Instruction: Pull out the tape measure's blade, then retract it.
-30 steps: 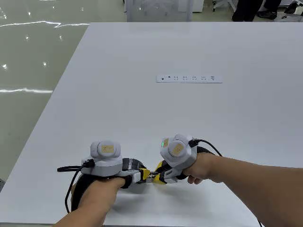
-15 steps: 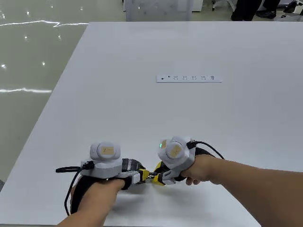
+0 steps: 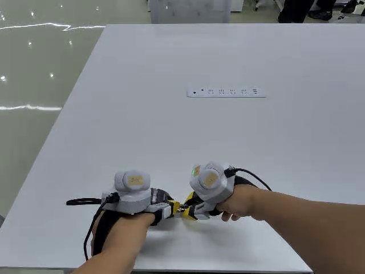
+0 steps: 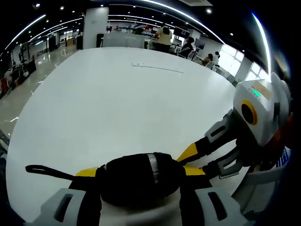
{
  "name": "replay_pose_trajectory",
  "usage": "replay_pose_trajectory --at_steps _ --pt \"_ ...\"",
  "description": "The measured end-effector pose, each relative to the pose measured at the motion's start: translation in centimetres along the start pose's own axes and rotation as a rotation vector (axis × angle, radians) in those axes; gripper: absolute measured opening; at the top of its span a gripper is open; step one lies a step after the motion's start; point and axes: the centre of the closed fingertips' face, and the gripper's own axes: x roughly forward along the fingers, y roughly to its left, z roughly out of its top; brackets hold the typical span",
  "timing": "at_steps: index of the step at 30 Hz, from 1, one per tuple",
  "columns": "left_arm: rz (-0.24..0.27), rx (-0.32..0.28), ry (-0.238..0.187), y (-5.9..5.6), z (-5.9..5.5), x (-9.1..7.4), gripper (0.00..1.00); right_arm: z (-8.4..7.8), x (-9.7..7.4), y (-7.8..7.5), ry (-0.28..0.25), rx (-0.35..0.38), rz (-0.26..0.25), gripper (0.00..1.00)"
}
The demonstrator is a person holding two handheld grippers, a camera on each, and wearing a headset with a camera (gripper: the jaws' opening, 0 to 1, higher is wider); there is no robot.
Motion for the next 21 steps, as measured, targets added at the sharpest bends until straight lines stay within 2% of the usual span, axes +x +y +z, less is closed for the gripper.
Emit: replay_pose_trajectory --at_steps 3,6,9,14,21 --pt "0.003 0.021 0.017 0.0 -0.2 0.0 0.63 0.0 0.0 0.0 -0.002 0.005 -0.004 0.14" --pt "-0.036 -0.024 0.022 0.3 -0.1 -0.2 0.62 0.0 -0.1 0.0 -0.003 0.000 -0.004 0.14" --pt "-0.047 0.003 0.023 0.3 -0.1 -0.2 0.61 0.0 0.1 0.2 -0.007 -0.017 0.004 0.14" --pt "-0.036 -0.007 0.029 0.2 -0.1 -0.2 0.61 0.3 0.1 0.0 -0.013 0.002 0.001 0.14" --pt "-0.035 -0.017 0.030 0.3 -0.1 -0.2 0.61 1.0 0.6 0.2 -0.009 -0.014 0.003 0.14"
